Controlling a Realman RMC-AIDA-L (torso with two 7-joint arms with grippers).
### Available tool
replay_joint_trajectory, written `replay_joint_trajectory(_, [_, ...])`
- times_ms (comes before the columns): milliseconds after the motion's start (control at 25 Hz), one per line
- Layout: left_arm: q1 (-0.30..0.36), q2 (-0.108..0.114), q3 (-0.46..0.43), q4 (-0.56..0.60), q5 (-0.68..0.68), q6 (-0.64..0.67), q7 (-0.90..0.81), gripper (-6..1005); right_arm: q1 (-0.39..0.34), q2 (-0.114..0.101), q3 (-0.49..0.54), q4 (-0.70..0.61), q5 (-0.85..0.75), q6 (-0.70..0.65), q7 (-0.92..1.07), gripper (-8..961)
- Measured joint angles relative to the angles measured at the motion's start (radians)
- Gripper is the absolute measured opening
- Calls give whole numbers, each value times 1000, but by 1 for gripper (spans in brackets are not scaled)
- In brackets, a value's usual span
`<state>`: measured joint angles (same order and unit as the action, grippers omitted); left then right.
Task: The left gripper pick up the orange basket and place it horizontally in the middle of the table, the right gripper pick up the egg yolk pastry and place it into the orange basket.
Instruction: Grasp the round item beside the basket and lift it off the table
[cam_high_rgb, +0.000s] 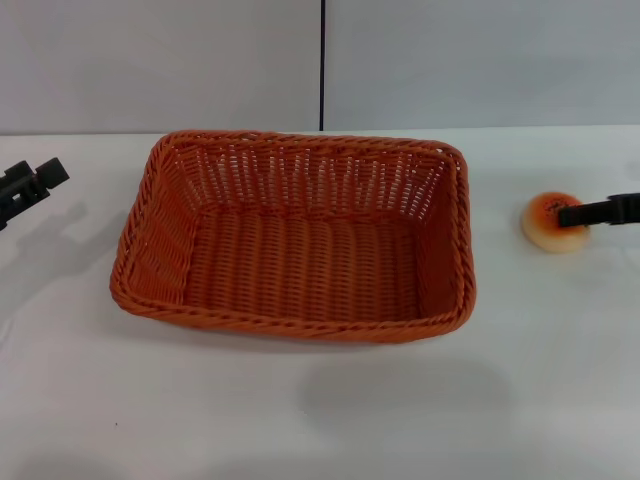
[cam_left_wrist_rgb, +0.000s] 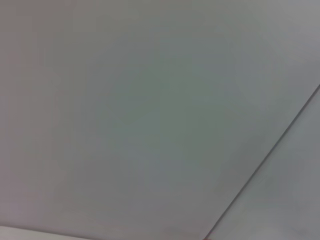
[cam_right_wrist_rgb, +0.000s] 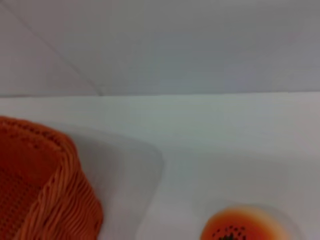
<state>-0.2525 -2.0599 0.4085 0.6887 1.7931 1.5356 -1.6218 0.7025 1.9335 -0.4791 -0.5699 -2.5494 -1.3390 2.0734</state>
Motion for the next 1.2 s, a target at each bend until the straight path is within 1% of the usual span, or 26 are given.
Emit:
replay_joint_trajectory(200, [0,0,-2,0,-1,-1,0,768,10,18,-73,24,-2,85,21,409])
replay_joint_trajectory(400, [-1,0,-2,0,-1,-1,1,768,11,24,-91,29,-3,113,24,404])
replay_joint_trajectory(480, [-1,0,-2,0,-2,-2,1,768,5,26,-92,17,-1,101,24,402])
replay_joint_trajectory(520, [-1,0,-2,0,-1,-2,1,768,-2,33,-92,-9,0,86,24,401])
replay_joint_trajectory(560, [-1,0,-2,0,-1,-2,1,768,-2,33,-92,-9,0,86,24,382])
replay_joint_trajectory(760, [-1,0,-2,0,-2,-2,1,768,-22,68,-85,-95,0,47,25,286])
replay_joint_trajectory(920, [-2,1,-2,0,-2,1,-2,768,-31,87,-84,-146,20,14,26,204])
replay_joint_trajectory(1120, [0,1,-2,0,-2,2,-5,768,-53,94,-90,-195,89,-32,28,181])
replay_joint_trajectory(1200, [1,1,-3,0,-2,2,-7,768,-65,103,-88,-246,101,-67,41,172])
